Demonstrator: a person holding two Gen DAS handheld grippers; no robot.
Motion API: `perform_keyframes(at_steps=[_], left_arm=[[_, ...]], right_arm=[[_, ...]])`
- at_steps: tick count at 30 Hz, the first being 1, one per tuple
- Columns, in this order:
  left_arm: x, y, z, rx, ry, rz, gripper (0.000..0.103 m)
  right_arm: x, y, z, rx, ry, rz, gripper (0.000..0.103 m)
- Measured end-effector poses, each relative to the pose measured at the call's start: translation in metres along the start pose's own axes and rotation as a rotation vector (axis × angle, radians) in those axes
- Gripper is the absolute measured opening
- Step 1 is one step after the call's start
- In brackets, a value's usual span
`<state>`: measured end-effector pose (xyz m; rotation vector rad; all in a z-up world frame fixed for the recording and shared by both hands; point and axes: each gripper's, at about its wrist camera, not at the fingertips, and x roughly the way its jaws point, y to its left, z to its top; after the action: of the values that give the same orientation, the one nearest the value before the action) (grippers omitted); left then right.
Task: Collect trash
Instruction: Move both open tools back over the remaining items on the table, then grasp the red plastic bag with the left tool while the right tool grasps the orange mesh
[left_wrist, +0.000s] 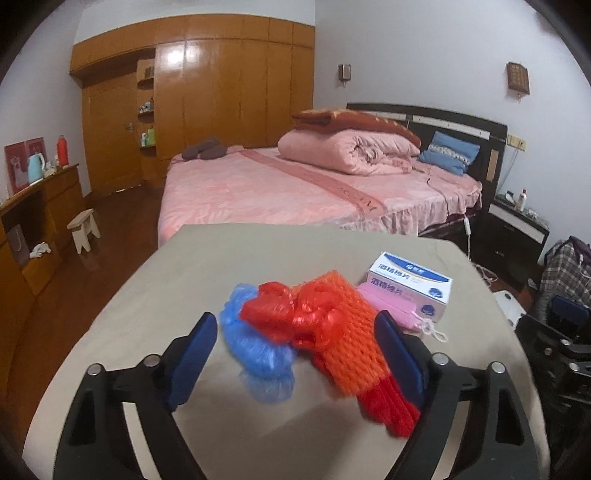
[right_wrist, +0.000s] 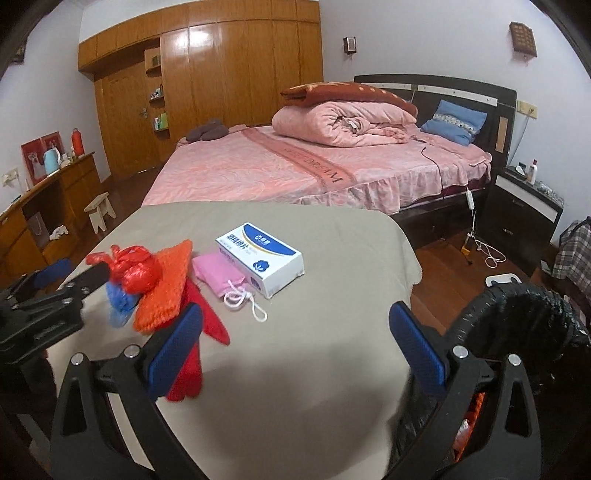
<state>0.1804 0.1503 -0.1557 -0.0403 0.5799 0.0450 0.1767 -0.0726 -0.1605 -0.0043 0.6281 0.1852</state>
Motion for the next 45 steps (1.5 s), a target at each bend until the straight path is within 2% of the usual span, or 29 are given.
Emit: perform_keyframes(at_steps=[6,8,10,12,23,30,31,33,41,43,45], left_arm=[[0.037,0.001,0.006,-0.001,0.036,-0.002,0.075],[0.047,0.000,0.005,0.000,0.059,-0.019,0.063],[0.052,-0.003,0.002,0.001,0.075,-0.038,0.045],[0.051,-0.005,0.001,0.003,0.074,-0.054,0.036],[-0.003,0.010,0.009,-0.041,-0.045,-0.057,0.033],[-0.015,0.038,0.005,-0.049,-0.033,0.017,0.033],[-0.015,0.042,0.003,-0.051,-0.028,0.026,0.033],[-0.015,0.051,-0.001,-0.062,-0.017,0.043,0.033],[-0.018,0.064,-0.006,-0.064,-0.014,0.076,0.033],[-0.018,0.065,-0.007,-0.067,-0.010,0.075,0.033],[-0.019,0.065,-0.008,-0.067,-0.007,0.077,0.033]], right_arm=[[0.021,0.000,0.005,0.005,0.025,-0.006,0.098],[0.025,0.001,0.005,0.008,0.030,-0.005,0.098],[0.029,0.002,0.007,0.008,0.035,-0.003,0.098],[0.032,0.004,0.008,0.002,0.039,-0.003,0.098],[0.036,0.023,0.016,-0.016,0.029,0.036,0.098],[0.044,0.052,0.020,-0.048,0.034,0.097,0.096],[0.044,0.056,0.021,-0.053,0.035,0.105,0.095],[0.048,0.066,0.022,-0.071,0.044,0.127,0.084],[0.065,0.094,0.020,-0.097,0.108,0.184,0.066],[0.069,0.099,0.018,-0.106,0.124,0.195,0.058],[0.075,0.104,0.015,-0.119,0.149,0.212,0.042]])
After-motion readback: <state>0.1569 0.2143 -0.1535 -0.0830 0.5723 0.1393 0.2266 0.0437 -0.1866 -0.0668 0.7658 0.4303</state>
